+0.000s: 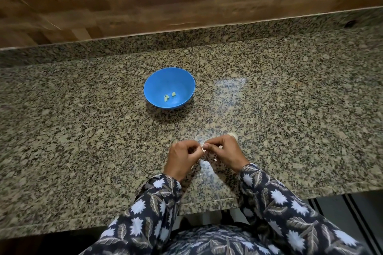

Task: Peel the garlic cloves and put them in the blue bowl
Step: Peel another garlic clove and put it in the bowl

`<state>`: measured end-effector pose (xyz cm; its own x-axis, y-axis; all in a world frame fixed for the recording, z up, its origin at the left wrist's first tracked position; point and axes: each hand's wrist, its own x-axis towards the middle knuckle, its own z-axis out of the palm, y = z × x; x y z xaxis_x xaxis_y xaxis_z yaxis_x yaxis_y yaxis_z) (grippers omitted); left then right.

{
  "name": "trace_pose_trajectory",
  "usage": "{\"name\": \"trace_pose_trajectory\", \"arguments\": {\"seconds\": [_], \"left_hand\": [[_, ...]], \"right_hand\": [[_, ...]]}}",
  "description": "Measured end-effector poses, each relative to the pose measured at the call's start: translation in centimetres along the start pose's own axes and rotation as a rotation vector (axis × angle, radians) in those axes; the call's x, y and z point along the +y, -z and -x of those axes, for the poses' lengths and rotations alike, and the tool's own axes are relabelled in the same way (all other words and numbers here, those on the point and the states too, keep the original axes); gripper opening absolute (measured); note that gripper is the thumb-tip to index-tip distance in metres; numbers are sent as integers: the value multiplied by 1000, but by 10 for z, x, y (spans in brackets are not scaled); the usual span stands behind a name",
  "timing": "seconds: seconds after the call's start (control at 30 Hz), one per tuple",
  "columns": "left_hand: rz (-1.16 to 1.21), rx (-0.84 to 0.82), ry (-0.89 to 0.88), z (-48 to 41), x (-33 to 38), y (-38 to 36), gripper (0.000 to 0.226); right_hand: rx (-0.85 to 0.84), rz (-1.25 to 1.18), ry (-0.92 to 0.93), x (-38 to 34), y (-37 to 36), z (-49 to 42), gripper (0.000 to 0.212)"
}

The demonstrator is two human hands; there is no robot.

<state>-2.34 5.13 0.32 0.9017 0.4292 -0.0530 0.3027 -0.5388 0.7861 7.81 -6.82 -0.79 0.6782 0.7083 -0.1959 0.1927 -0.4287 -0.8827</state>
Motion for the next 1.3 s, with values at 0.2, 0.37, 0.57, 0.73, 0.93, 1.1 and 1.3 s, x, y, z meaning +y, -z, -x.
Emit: {"name": "trace_pose_trajectory", "arguments": {"seconds": [0.2, 0.37, 0.57, 0.73, 0.93, 1.1, 1.3], "left_hand": [[61, 56, 112, -3, -5, 9, 11], [22, -63, 286, -2, -10, 3, 18], [-70, 28, 336, -1, -8, 1, 10], [-33, -11, 318, -4, -7, -2, 15], [346, 68, 423, -1, 2, 5, 17], [606, 90, 465, 2, 8, 2, 27], [632, 33, 486, 4, 7, 4, 27]], "right_hand": [[117, -44, 35, 1, 0, 0, 19], [111, -157, -23, 7, 1, 3, 16], [46, -155, -14, 8, -7, 8, 10], [62, -196, -19, 11, -13, 12, 9], [102, -125, 15, 8, -13, 16, 14], [158, -5, 96, 6, -15, 19, 19], [154, -3, 79, 6, -15, 22, 21]]}}
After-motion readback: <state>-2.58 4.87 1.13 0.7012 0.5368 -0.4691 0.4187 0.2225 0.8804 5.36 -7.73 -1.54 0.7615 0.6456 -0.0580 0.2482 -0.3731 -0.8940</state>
